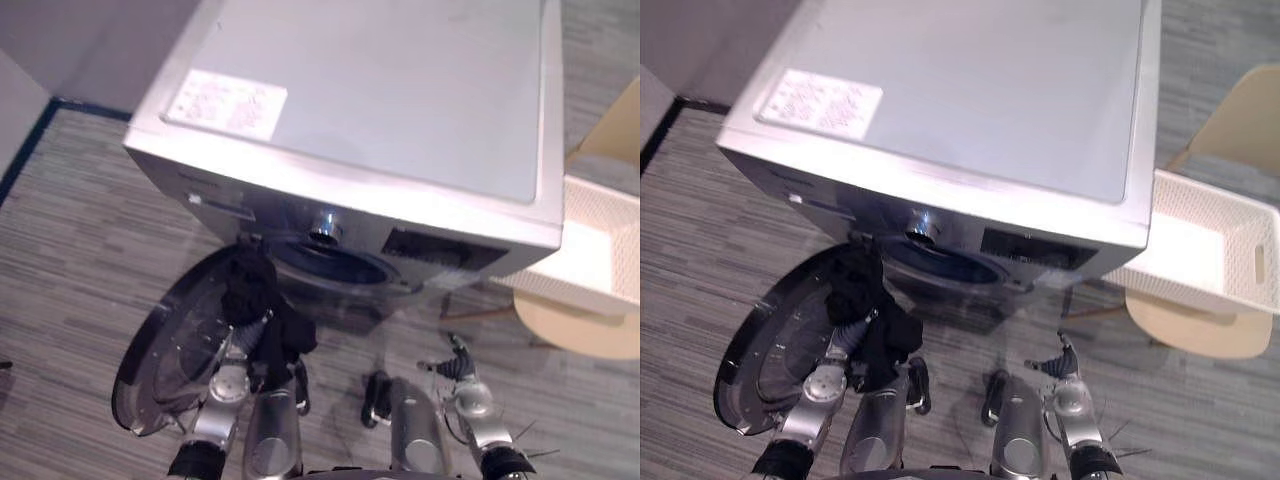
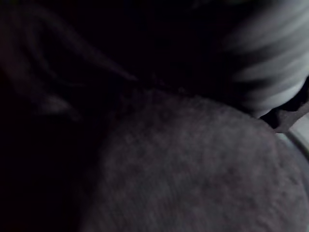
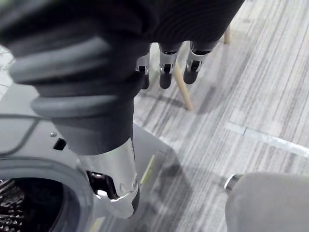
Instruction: Pick up the laundry basket with both hands and put the clothes into the washing machine.
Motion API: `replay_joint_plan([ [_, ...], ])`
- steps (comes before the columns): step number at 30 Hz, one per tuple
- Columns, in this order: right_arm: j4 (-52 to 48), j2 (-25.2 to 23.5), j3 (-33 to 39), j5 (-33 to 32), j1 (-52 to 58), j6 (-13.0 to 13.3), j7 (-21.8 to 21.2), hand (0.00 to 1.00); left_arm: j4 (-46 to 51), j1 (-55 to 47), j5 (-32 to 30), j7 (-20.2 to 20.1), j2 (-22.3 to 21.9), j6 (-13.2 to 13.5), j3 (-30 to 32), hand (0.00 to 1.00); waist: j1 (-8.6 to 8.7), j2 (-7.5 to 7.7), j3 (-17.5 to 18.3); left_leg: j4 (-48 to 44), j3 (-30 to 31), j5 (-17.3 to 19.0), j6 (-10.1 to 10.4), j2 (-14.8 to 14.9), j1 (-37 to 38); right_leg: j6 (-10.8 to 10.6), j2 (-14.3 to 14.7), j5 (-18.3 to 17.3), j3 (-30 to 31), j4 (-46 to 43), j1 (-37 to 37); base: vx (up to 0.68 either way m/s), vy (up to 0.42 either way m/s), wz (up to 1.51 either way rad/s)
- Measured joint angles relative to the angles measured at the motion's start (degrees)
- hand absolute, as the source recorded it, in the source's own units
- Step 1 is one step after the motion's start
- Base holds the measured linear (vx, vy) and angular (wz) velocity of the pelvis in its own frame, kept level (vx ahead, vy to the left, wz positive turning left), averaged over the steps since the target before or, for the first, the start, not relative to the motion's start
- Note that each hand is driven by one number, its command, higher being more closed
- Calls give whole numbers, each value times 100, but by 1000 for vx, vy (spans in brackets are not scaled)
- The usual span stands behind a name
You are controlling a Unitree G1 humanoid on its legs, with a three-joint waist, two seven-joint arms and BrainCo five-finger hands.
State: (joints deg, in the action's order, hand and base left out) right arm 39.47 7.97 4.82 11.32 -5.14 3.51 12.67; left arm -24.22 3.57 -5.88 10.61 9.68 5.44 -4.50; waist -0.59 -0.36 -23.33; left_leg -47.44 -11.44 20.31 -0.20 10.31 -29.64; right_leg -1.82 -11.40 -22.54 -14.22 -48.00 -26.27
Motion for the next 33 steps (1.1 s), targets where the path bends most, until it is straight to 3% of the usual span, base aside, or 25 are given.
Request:
replay_joint_plan([
  [2,-345,-9,-37,-13,-210,-6,89,0,4,395,187,204,-18,-1,61,100,2,14,-159,-1111,-56,488,-48,217,-779,9,-87,-425,294,-1141,-908,-223,13,-33],
  [5,-814,-68,-24,-67,-492,-41,241,0,23,828,424,486,-87,-11,253,100,16,29,-304,-2150,-67,807,-109,510,-1698,109,-69,-664,518,-2159,-1939,-185,-1,-35],
  [13,-2732,-256,41,-174,-730,-83,616,0,952,2439,521,974,81,-137,505,100,156,84,-607,-4112,86,1149,-272,961,-4178,201,-29,-977,901,-4148,-4606,-144,-40,-15],
  [20,-3544,-320,257,-240,-606,53,613,0,981,4563,496,1126,1188,-311,437,100,363,157,-716,-4821,272,1164,-348,1083,-5270,276,41,-976,976,-4837,-5682,-25,-80,-6],
  [26,-3881,-433,261,-346,-561,352,576,0,-180,6992,-172,1217,1806,-496,-281,100,498,277,-782,-4948,384,1158,-353,1121,-5723,346,53,-936,889,-4894,-6032,29,-63,-3],
  [27,-3893,-444,263,-375,-559,405,564,0,-351,7250,-289,1196,1813,-516,-379,0,519,283,-784,-4959,399,1158,-353,1118,-5765,346,54,-936,878,-4892,-6059,66,-33,-3],
  [29,-3979,-486,259,-410,-560,509,447,0,-761,7889,-672,1095,1832,-552,-579,0,599,333,-811,-4975,419,1158,-353,1115,-5895,346,51,-936,858,-4895,-6159,71,-36,-1],
  [33,-4032,-508,263,-608,-559,522,273,0,-1391,8187,-1512,651,1843,-797,-736,0,621,343,-825,-5008,456,1159,-352,1125,-5971,346,55,-937,829,-4926,-6220,52,-38,-2],
])
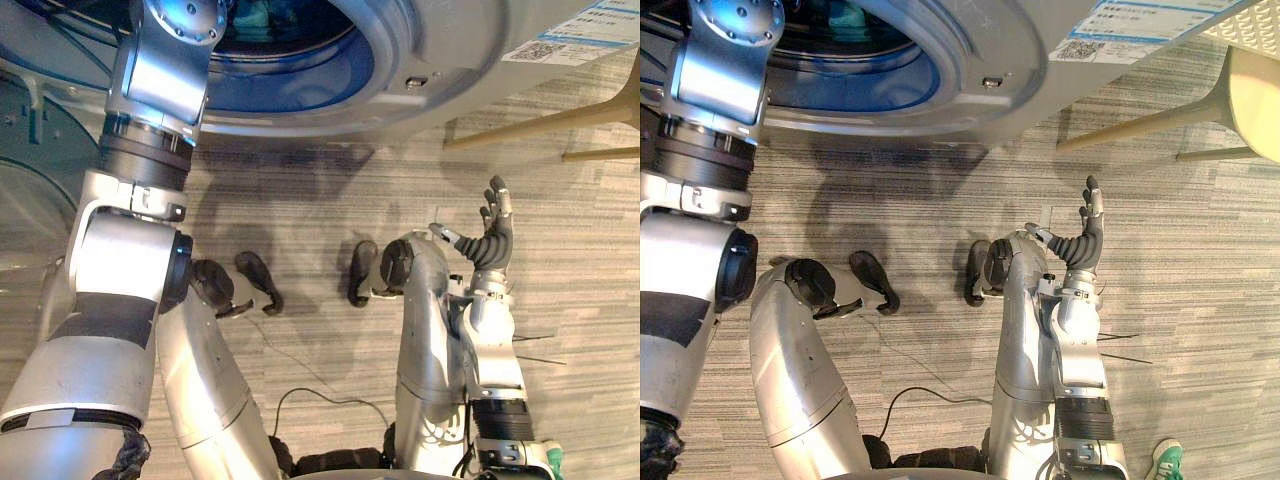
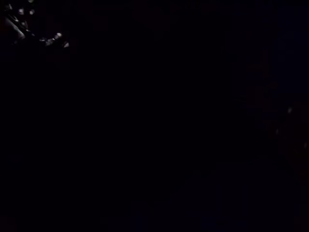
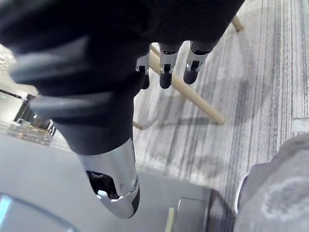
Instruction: Pick up the laundry basket with both hands and put the clothes into the washing machine.
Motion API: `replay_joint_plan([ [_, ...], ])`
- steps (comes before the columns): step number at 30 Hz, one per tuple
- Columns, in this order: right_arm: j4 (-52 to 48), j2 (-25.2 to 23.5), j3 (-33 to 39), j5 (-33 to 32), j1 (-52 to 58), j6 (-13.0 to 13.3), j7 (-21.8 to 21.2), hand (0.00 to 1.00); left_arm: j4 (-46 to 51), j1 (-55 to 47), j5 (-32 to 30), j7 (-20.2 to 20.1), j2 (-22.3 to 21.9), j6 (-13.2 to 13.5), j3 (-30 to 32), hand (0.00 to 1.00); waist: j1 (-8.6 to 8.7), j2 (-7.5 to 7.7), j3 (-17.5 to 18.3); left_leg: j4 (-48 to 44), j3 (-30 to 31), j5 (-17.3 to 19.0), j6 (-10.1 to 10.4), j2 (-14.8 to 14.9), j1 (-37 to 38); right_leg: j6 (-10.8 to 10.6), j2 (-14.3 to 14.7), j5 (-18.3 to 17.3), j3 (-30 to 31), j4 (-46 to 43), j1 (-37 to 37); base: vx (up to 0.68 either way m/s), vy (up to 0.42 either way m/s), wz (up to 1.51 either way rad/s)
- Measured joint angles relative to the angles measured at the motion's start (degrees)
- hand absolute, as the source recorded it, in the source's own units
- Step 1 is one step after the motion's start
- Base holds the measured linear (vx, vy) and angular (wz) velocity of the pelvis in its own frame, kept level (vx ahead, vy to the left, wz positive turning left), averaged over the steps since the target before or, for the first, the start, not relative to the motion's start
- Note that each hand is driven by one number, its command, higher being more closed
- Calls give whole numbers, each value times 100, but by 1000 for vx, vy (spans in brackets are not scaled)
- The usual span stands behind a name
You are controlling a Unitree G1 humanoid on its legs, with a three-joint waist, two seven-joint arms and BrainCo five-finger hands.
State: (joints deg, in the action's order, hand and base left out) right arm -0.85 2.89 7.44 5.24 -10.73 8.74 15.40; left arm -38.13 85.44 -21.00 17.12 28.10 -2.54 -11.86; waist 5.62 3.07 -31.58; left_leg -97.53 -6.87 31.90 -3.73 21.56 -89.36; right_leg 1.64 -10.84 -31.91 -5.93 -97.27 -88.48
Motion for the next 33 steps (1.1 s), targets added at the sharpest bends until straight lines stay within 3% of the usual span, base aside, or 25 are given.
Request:
replay_joint_plan([
  [5,-28,75,-15,-84,14,95,-208,0,-551,-3,-1019,-507,-108,-325,-124,0,-13,51,-25,-18,45,-2,2,5,-129,4,7,-2,-26,-33,-95,29,-54,2],
  [8,-102,122,-18,-190,26,113,-315,0,-736,-18,-1310,-754,-234,-342,-121,0,-18,76,-30,-96,79,-2,1,-4,-262,4,-5,-3,-33,-96,-203,40,-34,1],
  [16,-105,233,-93,-240,22,203,-442,0,-748,-215,-1343,-951,-360,-345,-43,0,-33,76,-29,-96,79,-2,0,-41,-310,3,-19,-3,-21,-108,-250,47,-31,1],
  [24,-44,261,-133,-178,23,229,-428,0,-296,-645,-689,-536,-303,-342,737,0,-80,73,-28,117,46,-109,21,-83,-227,5,-44,-2,-46,35,-178,43,-45,5],
  [31,180,54,-262,140,195,160,-437,0,1339,-2002,-362,-77,-314,-305,1419,0,-309,51,-17,870,112,-423,226,-267,281,57,-113,24,-307,635,456,60,-81,17],
  [33,179,-65,-283,234,235,91,-437,0,2083,-2774,-307,89,-560,-254,1653,0,-326,33,1,1119,186,-518,285,-322,493,74,-112,33,-444,879,757,53,-87,14],
])
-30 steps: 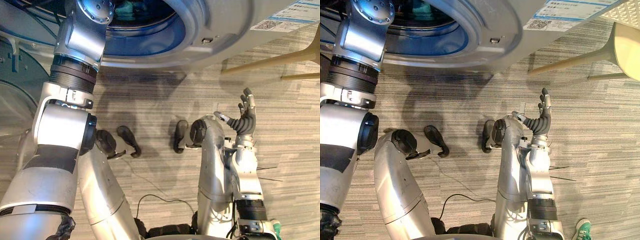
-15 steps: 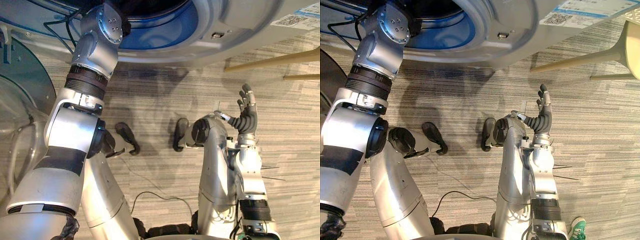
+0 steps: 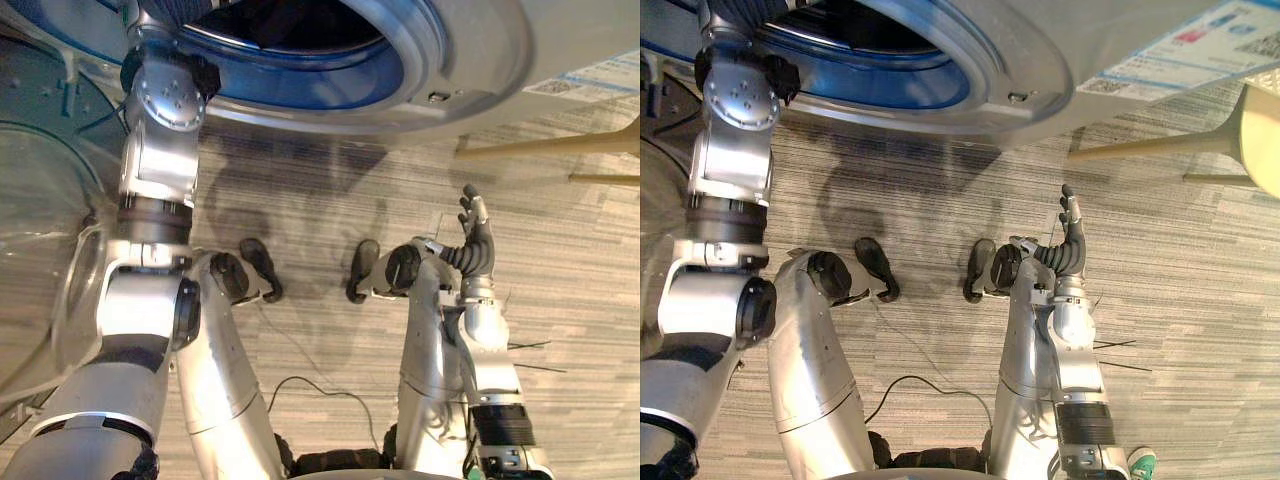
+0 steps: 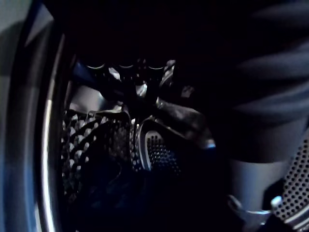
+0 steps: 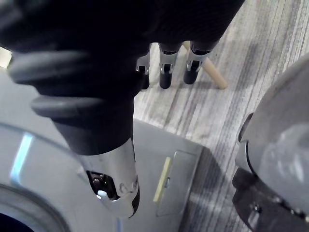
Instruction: Pick up the laundry basket with both hands and put the clothes into the washing machine.
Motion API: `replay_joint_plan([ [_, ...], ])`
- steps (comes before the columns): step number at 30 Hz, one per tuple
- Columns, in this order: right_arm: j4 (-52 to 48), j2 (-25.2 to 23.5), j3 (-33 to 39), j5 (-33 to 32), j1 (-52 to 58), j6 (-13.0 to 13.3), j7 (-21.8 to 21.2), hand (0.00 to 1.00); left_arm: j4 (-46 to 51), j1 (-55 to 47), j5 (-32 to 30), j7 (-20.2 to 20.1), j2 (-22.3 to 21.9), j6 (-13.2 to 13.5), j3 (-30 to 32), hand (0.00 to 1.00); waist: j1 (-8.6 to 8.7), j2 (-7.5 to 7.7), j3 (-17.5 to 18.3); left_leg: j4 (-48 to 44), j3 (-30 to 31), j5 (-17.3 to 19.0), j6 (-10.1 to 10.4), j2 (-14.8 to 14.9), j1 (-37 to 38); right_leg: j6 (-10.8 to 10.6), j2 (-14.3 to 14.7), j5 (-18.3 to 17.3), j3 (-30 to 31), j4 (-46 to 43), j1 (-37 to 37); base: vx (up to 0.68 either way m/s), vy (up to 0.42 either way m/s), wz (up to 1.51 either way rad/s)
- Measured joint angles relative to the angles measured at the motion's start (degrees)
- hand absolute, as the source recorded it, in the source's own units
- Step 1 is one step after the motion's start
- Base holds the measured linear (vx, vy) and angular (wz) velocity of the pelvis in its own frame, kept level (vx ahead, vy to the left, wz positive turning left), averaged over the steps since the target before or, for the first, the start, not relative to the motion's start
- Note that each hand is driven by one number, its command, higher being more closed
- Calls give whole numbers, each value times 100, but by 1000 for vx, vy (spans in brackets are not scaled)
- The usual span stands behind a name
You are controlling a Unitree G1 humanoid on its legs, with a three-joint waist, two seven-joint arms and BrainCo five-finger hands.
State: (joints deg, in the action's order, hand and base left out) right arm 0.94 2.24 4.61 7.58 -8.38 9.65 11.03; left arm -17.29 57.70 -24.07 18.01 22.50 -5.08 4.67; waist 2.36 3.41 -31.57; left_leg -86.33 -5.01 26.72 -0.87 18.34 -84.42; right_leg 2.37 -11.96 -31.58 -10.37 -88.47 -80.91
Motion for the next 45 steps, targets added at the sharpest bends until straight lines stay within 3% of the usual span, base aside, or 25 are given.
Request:
replay_joint_plan([
  [6,20,-24,-8,31,206,-125,4,0,469,-1866,781,445,-1048,121,334,0,-157,-40,74,735,13,-114,165,-43,1059,82,112,45,-205,754,1124,59,-73,6],
  [9,277,-72,-2,18,564,-167,-1,0,504,-3160,1451,392,-1495,315,149,0,-199,-48,621,1299,10,-193,302,-95,1654,101,168,64,-360,1321,1771,110,-85,14],
  [12,833,-55,48,-29,900,-343,-14,0,415,-4387,2162,-116,-1696,603,-269,0,-318,-61,912,2201,-69,-388,423,-249,2819,64,178,139,-534,2150,2955,191,-88,30],
  [14,1394,-55,60,-108,1103,-411,-129,0,52,-5140,2525,-659,-1710,794,-518,0,-338,-98,1147,3088,-174,-592,462,-362,3888,-7,201,319,-695,3011,4039,191,-40,29],
  [15,1508,-56,60,-152,1145,-437,-132,0,-54,-5297,2588,-787,-1734,811,-536,0,-340,-108,1159,3332,-226,-651,473,-387,4199,-24,218,388,-723,3246,4346,176,-8,20],
  [17,1897,-60,106,-253,1361,-493,-132,0,-493,-5894,2620,-1086,-1847,822,-538,0,-344,-200,1534,4218,-381,-882,488,-454,5085,-131,352,699,-799,4212,5220,162,23,1],
  [21,2625,-59,265,-419,1467,-534,-134,0,-1416,-6250,2613,-1307,-1871,825,-407,0,-350,-271,1967,5313,-633,-1214,480,-607,6070,-254,461,1125,-818,5366,6136,162,72,-3],
  [24,3933,73,418,-494,1251,-575,-154,0,-2665,-6236,2458,-1310,-1861,813,-145,0,-325,-372,2305,6736,-832,-1810,471,-855,7013,-375,640,1812,-793,6876,7004,126,66,-9],
  [27,4544,176,619,-531,1129,-588,-240,0,-3210,-6253,2184,-1306,-1765,805,31,0,-323,-450,2404,7697,-1006,-2225,474,-1027,7665,-430,744,2272,-687,7776,7548,98,51,-20],
  [30,4860,225,752,-531,1107,-601,-252,0,-3459,-6278,2032,-1302,-1696,798,212,0,-311,-478,2539,8282,-1092,-2455,468,-1137,8123,-464,787,2483,-632,8232,7914,60,42,-14],
  [33,5076,268,813,-530,1105,-607,-258,0,-3561,-6278,1863,-1301,-1672,787,239,0,-301,-475,2694,8471,-1116,-2506,463,-1181,8315,-481,807,2586,-579,8406,8066,31,37,-8],
  [45,5402,256,872,-598,1110,-615,-352,0,-3909,-6418,1462,-1316,-1676,779,113,0,-161,-446,2720,9172,-1145,-2889,298,-1468,8768,-566,787,3029,-355,8886,8284,-80,49,-7],
])
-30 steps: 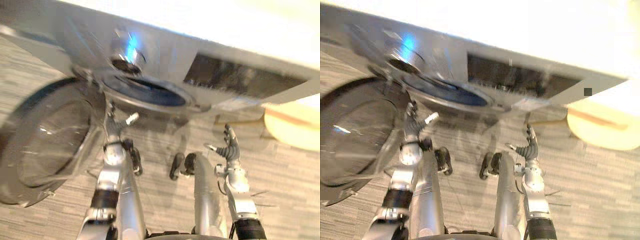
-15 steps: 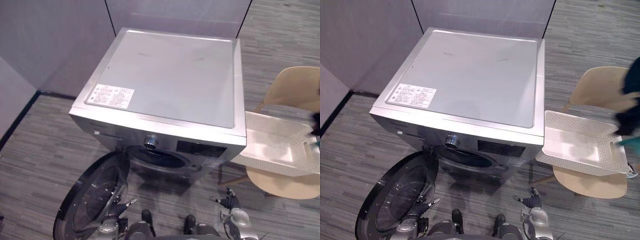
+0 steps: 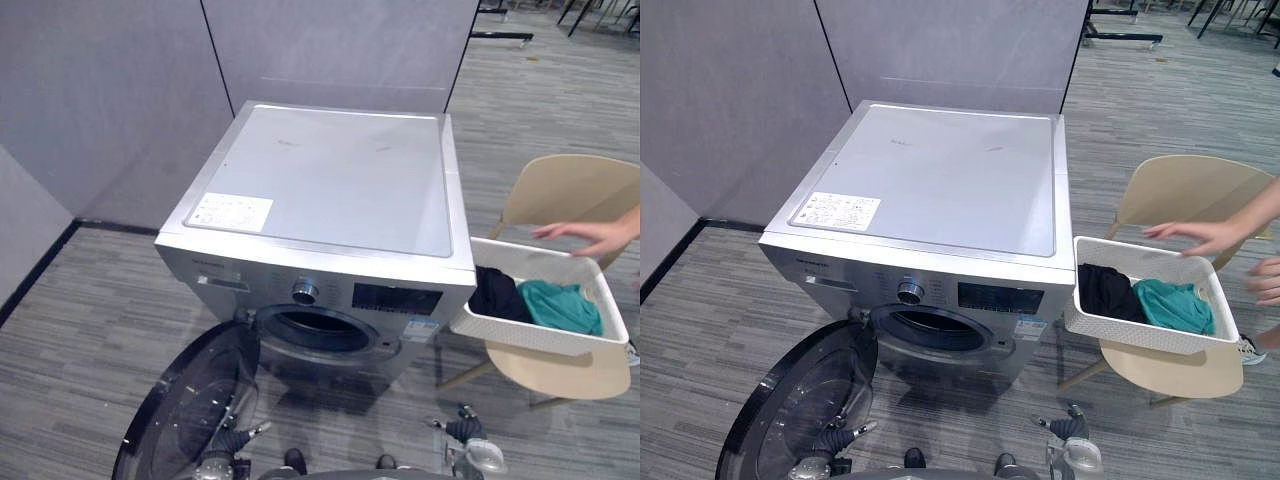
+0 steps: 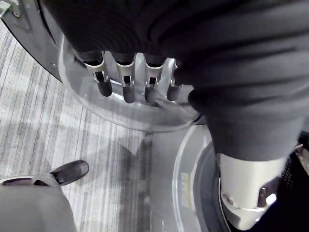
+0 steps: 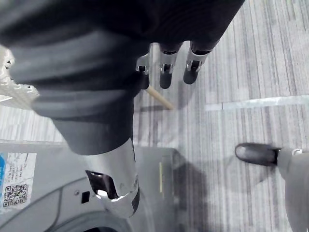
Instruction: Pick up the laundry basket with both hands and put the clothes into the washing machine.
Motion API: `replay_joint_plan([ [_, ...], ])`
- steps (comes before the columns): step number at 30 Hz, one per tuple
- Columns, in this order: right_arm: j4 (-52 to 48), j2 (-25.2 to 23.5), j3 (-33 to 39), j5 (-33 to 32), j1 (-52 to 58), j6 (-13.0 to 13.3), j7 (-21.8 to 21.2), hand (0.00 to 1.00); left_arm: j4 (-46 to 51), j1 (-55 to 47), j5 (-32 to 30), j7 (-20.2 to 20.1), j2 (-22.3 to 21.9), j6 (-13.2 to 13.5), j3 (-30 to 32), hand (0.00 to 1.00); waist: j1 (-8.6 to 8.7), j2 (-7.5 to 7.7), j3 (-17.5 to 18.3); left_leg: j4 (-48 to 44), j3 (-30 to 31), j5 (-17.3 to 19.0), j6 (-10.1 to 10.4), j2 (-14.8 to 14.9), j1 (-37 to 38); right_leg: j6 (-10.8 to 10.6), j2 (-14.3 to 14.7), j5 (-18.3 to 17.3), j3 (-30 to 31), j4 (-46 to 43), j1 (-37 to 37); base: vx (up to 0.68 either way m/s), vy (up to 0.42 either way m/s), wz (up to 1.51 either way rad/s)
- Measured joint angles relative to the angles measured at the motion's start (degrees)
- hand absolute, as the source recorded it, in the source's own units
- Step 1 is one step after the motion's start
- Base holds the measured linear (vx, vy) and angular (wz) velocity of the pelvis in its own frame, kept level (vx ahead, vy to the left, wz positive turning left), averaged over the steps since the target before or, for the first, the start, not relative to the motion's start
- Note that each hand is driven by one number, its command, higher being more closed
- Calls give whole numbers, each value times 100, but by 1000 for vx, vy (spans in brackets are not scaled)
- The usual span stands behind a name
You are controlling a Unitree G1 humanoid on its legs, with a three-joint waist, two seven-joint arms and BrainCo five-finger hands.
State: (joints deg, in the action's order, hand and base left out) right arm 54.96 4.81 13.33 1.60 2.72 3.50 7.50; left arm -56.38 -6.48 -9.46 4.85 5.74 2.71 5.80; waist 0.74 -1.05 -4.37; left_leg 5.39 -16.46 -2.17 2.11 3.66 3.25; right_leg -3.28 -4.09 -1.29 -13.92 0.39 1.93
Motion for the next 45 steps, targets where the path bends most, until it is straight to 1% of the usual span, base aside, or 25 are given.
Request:
replay_joint_plan([
  [7,-1,0,-6,-1,90,1,0,0,-1,-20,-37,-8,22,1,-155,0,0,15,-1,43,-26,28,26,-70,8,-59,-69,85,131,152,8,-53,31,-8],
  [14,1,-3,-14,-66,153,11,1,0,-34,4,-186,-6,38,1,-251,0,2,17,-3,10,-24,57,-13,-77,66,-79,-62,116,144,197,96,42,0,-1],
  [16,3,-5,-25,-121,144,18,1,0,-34,37,-196,-4,67,0,-347,0,-1,29,-17,-77,-48,70,-71,-68,33,-72,-55,119,179,192,79,76,-3,-9],
  [18,27,-22,-32,-167,80,21,3,0,-29,126,-194,6,109,1,-349,0,-27,125,-85,-654,196,249,-102,-85,-259,-41,-84,149,297,173,1,39,-22,-25],
  [19,25,-18,-32,-258,-17,47,9,0,-27,214,-183,16,126,2,-366,0,-39,176,-112,-1099,714,346,-106,-88,-563,-19,-110,206,444,171,-102,33,-75,-50],
  [20,17,13,-27,-313,-78,65,12,0,-35,285,-175,17,110,1,-404,0,-56,148,-128,-1239,1045,451,-40,-68,-666,-25,-83,247,578,176,-193,17,-68,-59],
  [21,13,25,-10,-336,-106,70,14,0,-36,302,-164,17,100,1,-423,0,-65,115,-138,-1241,1118,514,15,-43,-661,-34,-57,269,672,174,-241,7,-21,-81],
  [22,-12,34,40,-432,-118,102,14,0,-41,337,-143,18,59,1,-537,0,-55,33,-151,-1216,1077,696,20,24,-636,-47,13,315,890,171,-361,-36,31,-92],
  [24,-26,-2,45,-560,-118,102,14,0,-45,399,-143,17,-1,-1,-576,0,-36,46,-196,-1214,756,806,12,40,-616,-87,38,408,1277,157,-590,-75,66,-117],
  [27,-266,-45,33,-748,-133,94,47,0,-44,593,-143,28,-36,-22,-578,0,12,134,-406,-1603,-273,1234,42,125,-689,-199,149,635,2291,66,-1121,-92,69,-187],
  [28,-275,-64,18,-793,-196,74,131,0,-44,681,-143,40,-2,-29,-580,0,35,161,-477,-1747,-811,1390,-19,277,-715,-100,159,641,2386,175,-1269,-92,37,-214],
  [29,-242,-67,22,-801,-251,32,166,0,-47,753,-143,47,-13,-35,-598,0,67,105,-519,-1855,-1281,1429,-59,457,-722,178,108,535,1770,118,-1423,-56,11,-222],
  [30,-233,-76,18,-800,-262,10,195,0,-45,795,-143,49,30,-38,-614,0,85,65,-545,-1883,-1587,1445,-42,582,-691,354,78,500,1097,-33,-1554,8,2,-209],
  [32,-232,-127,24,-801,-249,-4,240,0,-46,872,-145,57,188,-55,-614,0,136,18,-574,-1976,-2379,1453,-22,823,-461,818,-69,187,-1247,-509,-1590,74,-46,-211],
  [33,-227,-121,23,-801,-237,-2,244,0,-45,884,-146,61,214,-70,-615,0,135,61,-553,-2026,-2651,1468,-4,834,-313,1031,-198,48,-2035,-692,-1468,108,-127,-201],
  [34,-192,-68,19,-797,-265,3,245,0,-45,904,-151,64,183,-94,-617,0,139,61,-549,-2159,-2886,1533,88,927,-163,1127,-280,-13,-2683,-791,-1349,143,-170,-205],
  [35,-117,-22,0,-797,-358,5,246,0,-45,921,-156,61,140,-95,-623,0,130,-46,-586,-2263,-3126,1607,197,1040,14,1255,-386,-141,-3188,-1017,-1283,194,-214,-227],
  [37,-19,28,-43,-772,-492,8,247,0,-55,931,-157,58,107,-108,-675,0,144,-167,-583,-2256,-3495,1717,375,1073,299,1034,-430,-378,-3264,-1517,-1413,176,-137,-202],
  [38,2,36,-46,-759,-496,7,246,0,-103,1041,-160,56,106,-111,-799,0,161,-227,-600,-2342,-3732,1820,534,1108,522,844,-355,-561,-2796,-1948,-1608,253,-115,-180],
  [40,0,32,-148,-733,-405,6,238,0,-230,1163,-190,51,88,-110,-794,0,174,-227,-599,-2994,-3868,1851,577,1417,645,890,-193,-763,-2363,-2233,-1685,305,-128,-162],
  [41,-9,69,-237,-664,-317,8,232,0,-225,1160,-195,43,38,-82,-793,0,198,-287,-596,-3902,-3811,1788,478,1850,626,904,45,-890,-2073,-2228,-1607,236,-81,-121],
  [42,-7,86,-270,-645,-291,6,232,0,-222,1154,-195,42,-3,-73,-786,0,204,-327,-593,-4354,-3730,1699,330,2055,570,912,150,-919,-1953,-2196,-1573,287,-89,-143],
  [43,-1,85,-333,-583,-277,3,235,0,-221,1153,-197,27,-83,-51,-789,0,219,-370,-599,-5427,-3313,1531,-186,2509,285,943,346,-1004,-1712,-2094,-1433,263,-70,-124],
  [44,50,88,-413,-538,-256,-10,233,0,-219,1152,-182,22,-161,-5,-785,0,219,-347,-620,-6196,-2608,1712,-384,2582,-199,982,462,-1057,-1444,-1981,-1276,247,-64,-111],
  [45,53,93,-438,-536,-249,-17,234,0,-221,1147,-165,22,-186,6,-786,0,220,-328,-636,-6338,-2212,1747,-330,2473,-429,986,479,-1060,-1367,-1906,-1181,216,-31,-86],
])
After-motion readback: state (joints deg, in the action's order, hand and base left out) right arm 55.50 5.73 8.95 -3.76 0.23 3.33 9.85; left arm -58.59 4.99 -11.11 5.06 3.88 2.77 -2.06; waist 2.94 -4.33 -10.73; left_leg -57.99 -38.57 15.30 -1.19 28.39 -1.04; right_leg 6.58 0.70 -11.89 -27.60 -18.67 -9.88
